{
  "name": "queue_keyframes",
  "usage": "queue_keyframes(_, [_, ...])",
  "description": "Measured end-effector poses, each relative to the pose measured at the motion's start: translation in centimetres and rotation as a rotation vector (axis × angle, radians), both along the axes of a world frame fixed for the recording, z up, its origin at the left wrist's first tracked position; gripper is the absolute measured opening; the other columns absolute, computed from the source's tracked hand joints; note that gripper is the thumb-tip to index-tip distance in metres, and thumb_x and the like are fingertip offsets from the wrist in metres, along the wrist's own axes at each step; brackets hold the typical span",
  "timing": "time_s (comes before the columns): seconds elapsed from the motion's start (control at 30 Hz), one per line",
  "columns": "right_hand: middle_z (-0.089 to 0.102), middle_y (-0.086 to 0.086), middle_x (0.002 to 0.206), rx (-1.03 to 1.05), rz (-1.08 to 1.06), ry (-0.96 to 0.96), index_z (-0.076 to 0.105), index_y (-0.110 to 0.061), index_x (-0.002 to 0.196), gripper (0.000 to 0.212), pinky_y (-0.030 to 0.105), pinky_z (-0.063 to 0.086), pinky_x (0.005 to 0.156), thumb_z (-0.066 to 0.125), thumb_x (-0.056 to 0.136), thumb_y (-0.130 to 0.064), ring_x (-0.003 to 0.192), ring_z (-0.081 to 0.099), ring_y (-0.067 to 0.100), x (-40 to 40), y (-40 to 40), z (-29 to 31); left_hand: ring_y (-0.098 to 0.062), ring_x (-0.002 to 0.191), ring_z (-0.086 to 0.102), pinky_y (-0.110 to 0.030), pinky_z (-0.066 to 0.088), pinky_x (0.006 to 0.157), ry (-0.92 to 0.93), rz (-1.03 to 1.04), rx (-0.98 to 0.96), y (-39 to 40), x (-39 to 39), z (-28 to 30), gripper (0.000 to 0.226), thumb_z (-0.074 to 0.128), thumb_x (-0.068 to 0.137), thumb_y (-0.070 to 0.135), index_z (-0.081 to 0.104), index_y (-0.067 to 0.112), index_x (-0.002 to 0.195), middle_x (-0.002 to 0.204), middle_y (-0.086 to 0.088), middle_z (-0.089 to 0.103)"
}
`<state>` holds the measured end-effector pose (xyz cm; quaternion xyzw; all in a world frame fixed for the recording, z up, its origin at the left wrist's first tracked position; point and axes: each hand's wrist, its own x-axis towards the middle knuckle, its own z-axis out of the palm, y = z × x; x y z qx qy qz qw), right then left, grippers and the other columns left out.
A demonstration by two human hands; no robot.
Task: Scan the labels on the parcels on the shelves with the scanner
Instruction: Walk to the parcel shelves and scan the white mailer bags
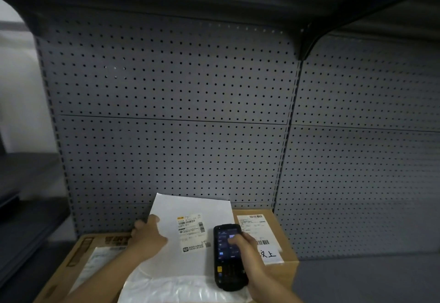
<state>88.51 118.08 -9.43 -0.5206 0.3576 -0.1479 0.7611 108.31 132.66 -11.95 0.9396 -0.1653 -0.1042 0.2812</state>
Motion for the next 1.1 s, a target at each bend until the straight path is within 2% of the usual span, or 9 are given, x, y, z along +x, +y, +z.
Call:
queue_keyframes(0.13, [0.062, 0.017, 0.104, 0.03, 0.03, -0.012, 0.039, -0.018, 0.137, 0.056, 0.045, 0.054, 0.077, 0.064, 0.087, -0.008, 0.089, 0.063, 0.031, -0.4, -0.1, 0.1, -0.02, 0.081, 0.052, -0.02, 0.044, 0.061, 0.013, -0.018, -0.297, 0.9, 0.3, 0.0, 0.038, 0.057, 0.084, -0.003, 0.048, 0.022, 0.112, 0.12, -0.011, 0.029])
queue_keyframes(0.27, [0.063, 0.018, 0.112, 0.005, 0.07, -0.032, 0.042, -0.022, 0.138, 0.061, 0.054, 0.052, 0.096, 0.066, 0.084, -0.005, 0.1, 0.064, 0.035, -1.0, -0.2, 0.3, -0.026, 0.083, 0.061, -0.022, 0.048, 0.05, -0.014, -0.084, -0.447, 1.7, 0.5, -0.1, 0.045, 0.06, 0.074, -0.013, 0.062, 0.03, 0.087, 0.116, -0.017, 0.047])
queue_keyframes(0.4, [0.065, 0.019, 0.108, 0.013, 0.109, -0.051, 0.043, -0.029, 0.134, 0.062, 0.056, 0.052, 0.095, 0.066, 0.083, -0.001, 0.1, 0.065, 0.038, -1.7, -0.4, 0.8, -0.021, 0.106, 0.056, -0.02, 0.047, 0.068, -0.029, -0.142, -0.588, 1.5, -0.8, 1.3, 0.049, 0.062, 0.076, -0.013, 0.066, 0.035, 0.082, 0.118, -0.008, 0.053])
queue_keyframes(0.53, [0.068, 0.022, 0.109, 0.059, 0.13, -0.122, 0.047, -0.029, 0.132, 0.064, 0.043, 0.059, 0.07, 0.065, 0.081, 0.004, 0.09, 0.068, 0.037, -2.3, -0.2, 1.5, -0.008, 0.114, 0.052, -0.022, 0.039, 0.091, -0.008, -0.239, -0.698, 1.2, -3.4, 3.4, 0.047, 0.056, 0.082, -0.014, 0.069, 0.031, 0.083, 0.117, 0.01, 0.06])
queue_keyframes(0.63, [0.071, 0.023, 0.11, 0.055, 0.158, -0.178, 0.051, -0.028, 0.132, 0.066, 0.039, 0.059, 0.062, 0.066, 0.078, 0.007, 0.086, 0.069, 0.037, -2.7, 0.0, 1.8, -0.007, 0.118, 0.05, -0.027, 0.032, 0.101, -0.027, -0.276, -0.764, 1.2, -4.9, 4.9, 0.042, 0.055, 0.083, -0.015, 0.07, 0.024, 0.091, 0.115, 0.017, 0.062])
queue_keyframes(0.73, [0.073, 0.018, 0.101, 0.022, 0.193, -0.209, 0.055, -0.028, 0.126, 0.063, 0.039, 0.058, 0.062, 0.066, 0.077, 0.009, 0.082, 0.069, 0.035, -3.2, 0.3, 2.2, -0.005, 0.118, 0.049, -0.028, 0.031, 0.105, -0.071, -0.289, -0.806, 1.2, -5.9, 5.9, 0.042, 0.054, 0.085, -0.013, 0.07, 0.025, 0.093, 0.114, 0.02, 0.062])
queue_keyframes(0.9, [0.074, 0.015, 0.106, -0.027, 0.283, -0.271, 0.062, -0.032, 0.115, 0.062, 0.038, 0.058, 0.064, 0.072, 0.069, 0.008, 0.09, 0.069, 0.035, -4.6, 0.8, 3.5, 0.005, 0.114, 0.051, -0.021, 0.032, 0.102, -0.126, -0.276, -0.911, 1.5, -6.8, 6.8, 0.048, 0.055, 0.084, -0.014, 0.07, 0.031, 0.088, 0.112, 0.015, 0.065])
queue_keyframes(0.97, [0.074, 0.014, 0.106, -0.038, 0.321, -0.305, 0.062, -0.031, 0.117, 0.067, 0.036, 0.058, 0.064, 0.074, 0.061, 0.005, 0.089, 0.07, 0.032, -5.0, 1.1, 4.0, 0.005, 0.113, 0.052, -0.022, 0.032, 0.102, -0.136, -0.258, -0.958, 1.6, -7.0, 7.2, 0.044, 0.055, 0.083, -0.015, 0.069, 0.026, 0.09, 0.112, 0.013, 0.065])
queue_keyframes(1.1, [0.072, 0.014, 0.102, -0.061, 0.39, -0.349, 0.061, -0.025, 0.121, 0.069, 0.034, 0.058, 0.064, 0.071, 0.059, 0.005, 0.084, 0.069, 0.03, -5.6, 1.8, 5.0, 0.012, 0.109, 0.053, -0.016, 0.032, 0.1, -0.189, -0.252, -0.987, 1.7, -7.0, 7.8, 0.039, 0.057, 0.083, -0.014, 0.068, 0.022, 0.091, 0.11, 0.011, 0.066])
